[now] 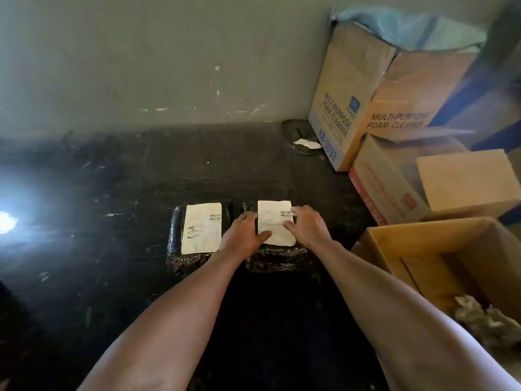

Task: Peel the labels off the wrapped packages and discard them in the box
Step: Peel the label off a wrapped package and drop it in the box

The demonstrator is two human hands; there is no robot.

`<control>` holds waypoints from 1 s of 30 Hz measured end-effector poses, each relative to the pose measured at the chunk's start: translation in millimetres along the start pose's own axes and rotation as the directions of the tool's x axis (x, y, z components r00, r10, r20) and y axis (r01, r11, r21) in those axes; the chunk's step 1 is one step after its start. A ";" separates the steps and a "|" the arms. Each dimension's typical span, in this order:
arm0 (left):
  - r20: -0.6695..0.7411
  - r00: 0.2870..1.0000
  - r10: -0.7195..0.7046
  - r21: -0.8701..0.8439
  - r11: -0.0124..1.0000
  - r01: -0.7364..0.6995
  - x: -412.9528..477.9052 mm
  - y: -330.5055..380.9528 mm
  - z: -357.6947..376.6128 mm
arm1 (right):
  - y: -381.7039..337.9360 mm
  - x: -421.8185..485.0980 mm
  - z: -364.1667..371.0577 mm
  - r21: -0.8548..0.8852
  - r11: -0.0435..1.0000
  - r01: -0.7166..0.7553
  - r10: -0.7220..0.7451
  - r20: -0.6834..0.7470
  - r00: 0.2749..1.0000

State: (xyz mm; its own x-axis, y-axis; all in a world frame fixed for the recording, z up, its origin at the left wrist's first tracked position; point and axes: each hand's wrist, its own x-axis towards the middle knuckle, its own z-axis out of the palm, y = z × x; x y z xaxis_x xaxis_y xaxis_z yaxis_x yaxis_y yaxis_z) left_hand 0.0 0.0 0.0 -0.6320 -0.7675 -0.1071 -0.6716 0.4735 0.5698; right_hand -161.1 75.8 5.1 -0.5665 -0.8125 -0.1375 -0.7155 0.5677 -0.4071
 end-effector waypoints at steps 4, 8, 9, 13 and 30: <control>0.113 0.993 -0.032 0.046 0.999 0.027 12.2 -8.1 8.5 | 3.7 27.0 4.1 -0.056 0.995 0.083 -0.082 0.008 0.997; 0.157 0.988 0.006 0.050 0.999 -0.014 16.7 -21.4 12.4 | 5.0 55.8 14.2 -0.092 0.989 0.119 -0.118 0.014 0.993; 0.159 0.987 0.012 0.044 0.999 -0.019 15.7 -22.6 12.6 | 6.5 61.2 15.3 -0.102 0.986 0.130 -0.129 0.012 0.992; 0.146 0.989 0.012 0.043 0.999 -0.018 19.9 -25.2 13.9 | 11.3 77.0 14.6 -0.052 0.983 0.175 -0.173 0.039 0.984; 0.017 0.990 -0.143 -0.129 0.981 0.144 19.9 -19.2 34.7 | 4.9 102.6 -4.7 0.121 0.988 0.094 -0.111 0.142 0.984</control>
State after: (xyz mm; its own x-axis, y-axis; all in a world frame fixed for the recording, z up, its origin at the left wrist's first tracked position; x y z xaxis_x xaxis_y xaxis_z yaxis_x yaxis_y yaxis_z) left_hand -13.1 -9.3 -41.3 -0.5361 -0.8198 -0.2014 -0.7002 0.2985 0.6486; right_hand -224.7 -4.1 -6.8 -0.4202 -0.8808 -0.2183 -0.7107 0.4690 -0.5243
